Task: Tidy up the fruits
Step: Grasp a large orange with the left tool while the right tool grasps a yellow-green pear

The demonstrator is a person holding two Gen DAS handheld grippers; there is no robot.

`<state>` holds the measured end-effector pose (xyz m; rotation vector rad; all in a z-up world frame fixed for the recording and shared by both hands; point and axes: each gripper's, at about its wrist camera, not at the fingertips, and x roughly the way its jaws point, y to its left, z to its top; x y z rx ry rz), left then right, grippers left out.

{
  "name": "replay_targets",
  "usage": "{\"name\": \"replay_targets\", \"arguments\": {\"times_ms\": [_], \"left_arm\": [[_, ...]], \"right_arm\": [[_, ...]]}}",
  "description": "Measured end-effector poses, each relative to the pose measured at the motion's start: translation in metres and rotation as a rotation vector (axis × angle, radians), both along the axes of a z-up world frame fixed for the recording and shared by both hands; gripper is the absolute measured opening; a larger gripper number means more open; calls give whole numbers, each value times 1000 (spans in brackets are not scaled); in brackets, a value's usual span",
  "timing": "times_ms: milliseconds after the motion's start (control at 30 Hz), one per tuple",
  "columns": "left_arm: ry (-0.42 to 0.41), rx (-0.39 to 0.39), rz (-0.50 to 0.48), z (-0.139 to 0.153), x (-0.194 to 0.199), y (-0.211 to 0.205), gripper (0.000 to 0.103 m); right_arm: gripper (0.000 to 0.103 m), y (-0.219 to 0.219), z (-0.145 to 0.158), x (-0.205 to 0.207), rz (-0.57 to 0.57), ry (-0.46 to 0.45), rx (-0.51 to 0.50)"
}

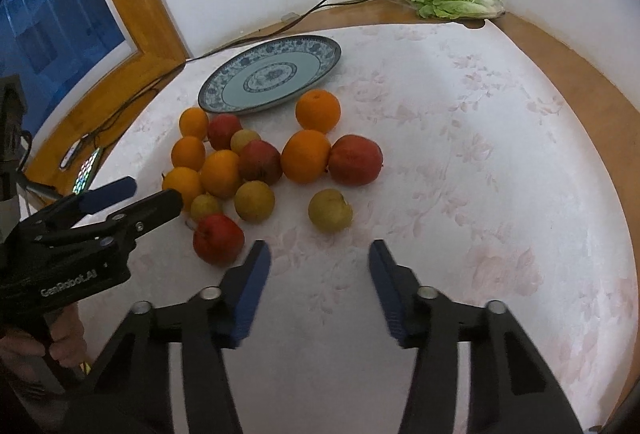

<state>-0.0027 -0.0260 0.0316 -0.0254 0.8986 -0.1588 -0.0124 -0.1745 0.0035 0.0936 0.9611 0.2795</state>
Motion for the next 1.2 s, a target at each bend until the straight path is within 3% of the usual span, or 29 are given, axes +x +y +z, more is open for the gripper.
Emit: {"name": "replay_targets", "arguments": {"times_ms": [100,167,267,700,833,1200], "left_arm": [[8,-6,5,-1,4,-3,67],[21,-26,8,-3,7,-2,53],[41,-68,7,-5,10,0,47],[56,-119,11,-7,14,4,47],[62,-146,-9,-6,14,4,36],[50,-170,-7,-8,16,6,38]], "right_arm": [[38,-1,0,1,7,0,10],[35,-2,0,3,12,-1,16],[34,-2,0,5,19,-4,24],[33,-2,-5,12,12,6,43],[33,-4,-6,15,0,8,47],[33,-2,-6,19,-14,-3,37]]}}
